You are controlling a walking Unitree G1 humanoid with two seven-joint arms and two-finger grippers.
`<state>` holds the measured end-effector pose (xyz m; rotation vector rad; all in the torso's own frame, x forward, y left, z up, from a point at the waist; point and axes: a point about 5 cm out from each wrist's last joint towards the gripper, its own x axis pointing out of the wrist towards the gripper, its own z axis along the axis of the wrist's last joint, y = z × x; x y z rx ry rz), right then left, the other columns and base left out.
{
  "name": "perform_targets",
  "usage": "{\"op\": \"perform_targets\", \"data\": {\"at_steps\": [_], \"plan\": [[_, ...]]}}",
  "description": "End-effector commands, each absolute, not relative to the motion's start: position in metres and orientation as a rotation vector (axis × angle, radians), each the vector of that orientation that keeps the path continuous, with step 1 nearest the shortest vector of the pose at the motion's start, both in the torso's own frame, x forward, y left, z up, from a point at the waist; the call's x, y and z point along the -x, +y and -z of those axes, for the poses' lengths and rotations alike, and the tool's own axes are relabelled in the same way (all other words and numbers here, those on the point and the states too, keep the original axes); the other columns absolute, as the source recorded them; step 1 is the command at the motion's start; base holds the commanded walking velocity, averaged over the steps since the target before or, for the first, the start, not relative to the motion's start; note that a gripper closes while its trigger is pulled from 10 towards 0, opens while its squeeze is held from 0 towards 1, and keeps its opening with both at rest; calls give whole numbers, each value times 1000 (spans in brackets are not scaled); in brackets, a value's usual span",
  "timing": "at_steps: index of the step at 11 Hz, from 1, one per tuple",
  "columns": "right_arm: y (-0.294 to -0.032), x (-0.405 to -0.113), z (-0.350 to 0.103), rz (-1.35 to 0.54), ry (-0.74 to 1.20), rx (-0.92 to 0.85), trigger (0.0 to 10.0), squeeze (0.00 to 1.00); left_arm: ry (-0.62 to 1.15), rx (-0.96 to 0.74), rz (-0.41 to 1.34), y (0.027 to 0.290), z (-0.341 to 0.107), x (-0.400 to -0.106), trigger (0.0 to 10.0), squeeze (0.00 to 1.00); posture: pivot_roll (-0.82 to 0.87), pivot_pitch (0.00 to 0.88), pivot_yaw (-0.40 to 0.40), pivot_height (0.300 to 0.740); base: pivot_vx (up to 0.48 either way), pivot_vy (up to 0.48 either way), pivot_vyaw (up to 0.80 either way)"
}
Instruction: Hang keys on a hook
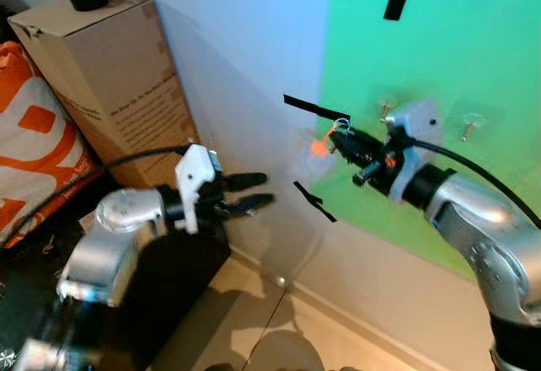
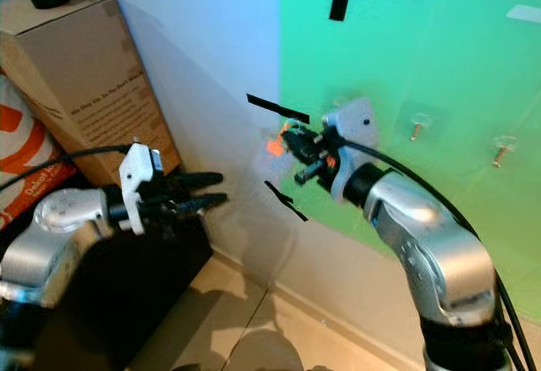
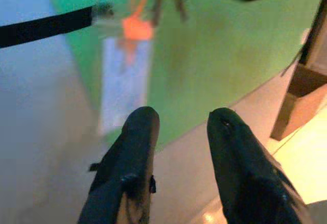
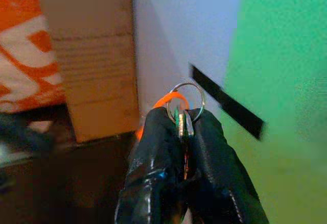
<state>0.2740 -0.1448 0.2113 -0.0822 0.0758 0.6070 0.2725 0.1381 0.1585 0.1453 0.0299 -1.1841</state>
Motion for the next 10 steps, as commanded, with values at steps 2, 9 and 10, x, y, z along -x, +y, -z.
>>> {"op": "perform_targets", "data": {"at_steps": [2,9,10], "plan": [[-153,-282,-218,-548,41,133,0,0,8,-112,1197,122,-163,-261,10000,1000,-49,0,65,740,0,0,0],[-183,-299,-221,-367,12,166,0,0,79,6,1183,108,-155,-236,10000,1000,-45,0,69,740,0,0,0],[-187,-298,-215,-352,32,180,0,0,83,0,1177,108,-156,-236,10000,1000,-45,0,71,740,0,0,0]]}}
